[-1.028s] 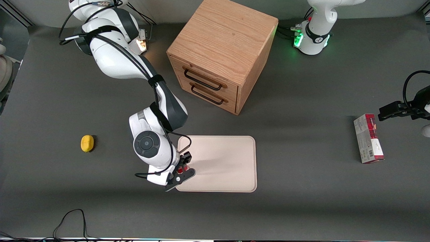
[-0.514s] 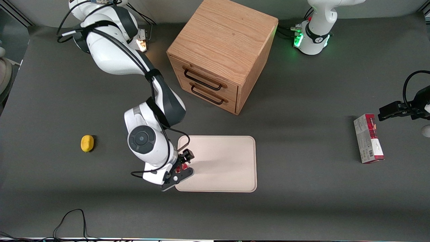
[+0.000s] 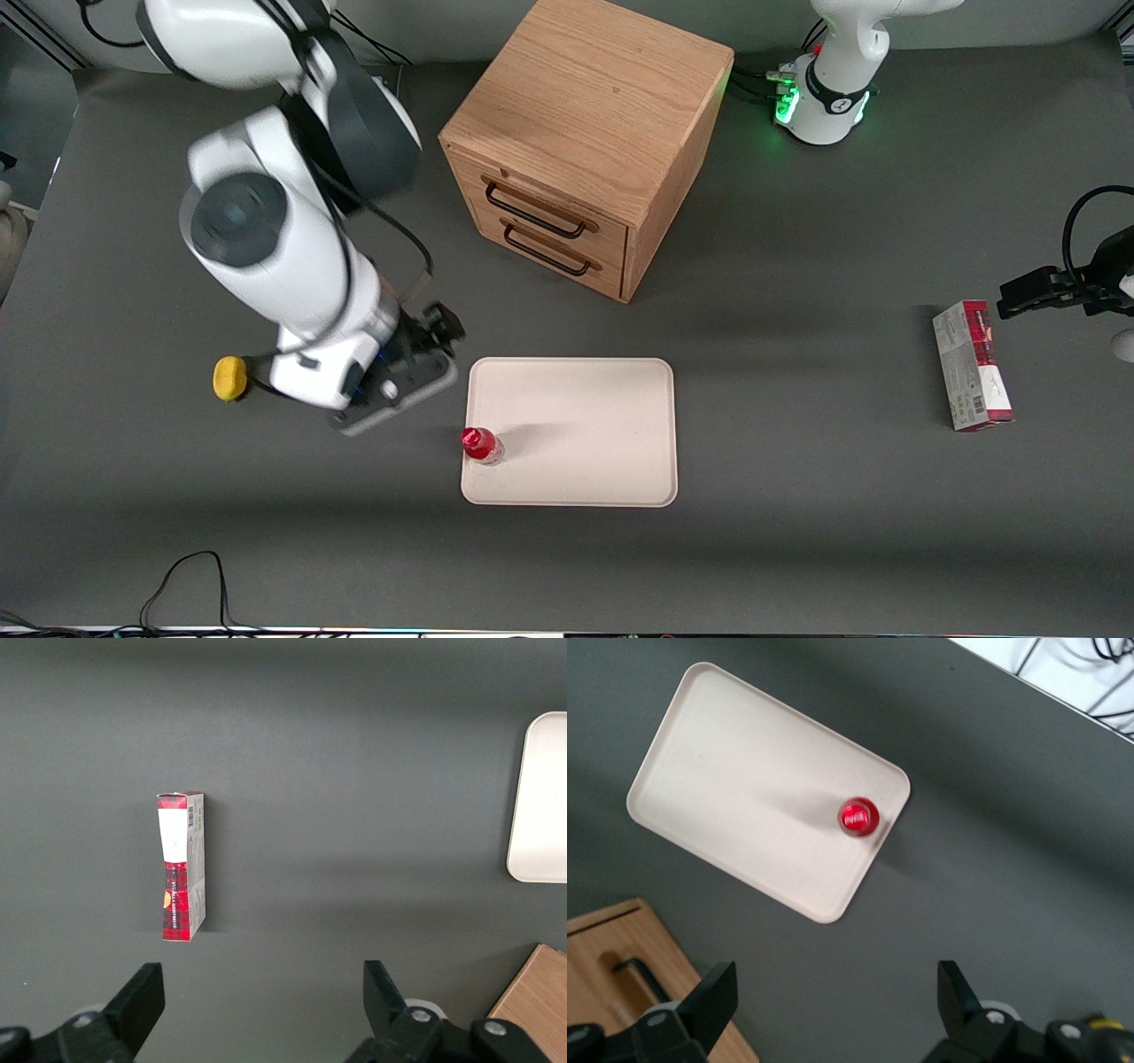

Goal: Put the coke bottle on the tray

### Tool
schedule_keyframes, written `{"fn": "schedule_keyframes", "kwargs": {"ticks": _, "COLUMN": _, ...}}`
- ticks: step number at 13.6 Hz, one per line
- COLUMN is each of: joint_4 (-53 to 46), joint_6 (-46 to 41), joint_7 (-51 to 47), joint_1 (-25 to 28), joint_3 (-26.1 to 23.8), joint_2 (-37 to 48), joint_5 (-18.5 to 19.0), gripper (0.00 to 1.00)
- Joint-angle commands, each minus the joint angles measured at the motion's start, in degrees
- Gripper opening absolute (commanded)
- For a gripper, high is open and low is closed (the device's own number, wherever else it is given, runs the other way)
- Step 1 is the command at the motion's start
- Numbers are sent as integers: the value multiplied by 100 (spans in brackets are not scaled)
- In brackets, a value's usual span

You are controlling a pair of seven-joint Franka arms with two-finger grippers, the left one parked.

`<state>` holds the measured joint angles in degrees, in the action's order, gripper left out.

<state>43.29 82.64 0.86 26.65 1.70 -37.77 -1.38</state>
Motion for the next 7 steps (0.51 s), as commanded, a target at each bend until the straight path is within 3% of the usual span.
{"fn": "schedule_keyframes", "kwargs": {"ticks": 1, "joint_4": 565, "joint_6": -641, "joint_7": -113, "joint_1": 6, "joint_3": 329, "joint_2": 873, "joint_5": 77, "gripper": 100}}
{"fn": "schedule_keyframes", "kwargs": {"ticks": 3, "joint_4": 1371, "joint_6": -679, "joint_7": -95, "joint_1": -11, "joint_3": 733, "joint_2": 1593, "joint_5": 24, "gripper": 100}}
{"fn": "schedule_keyframes", "kwargs": {"ticks": 7, "joint_4": 3261, "joint_6": 22, "joint_7": -25, "joint_1": -1133, "joint_3": 744, "joint_2": 2895, "joint_5": -213, "gripper": 100}}
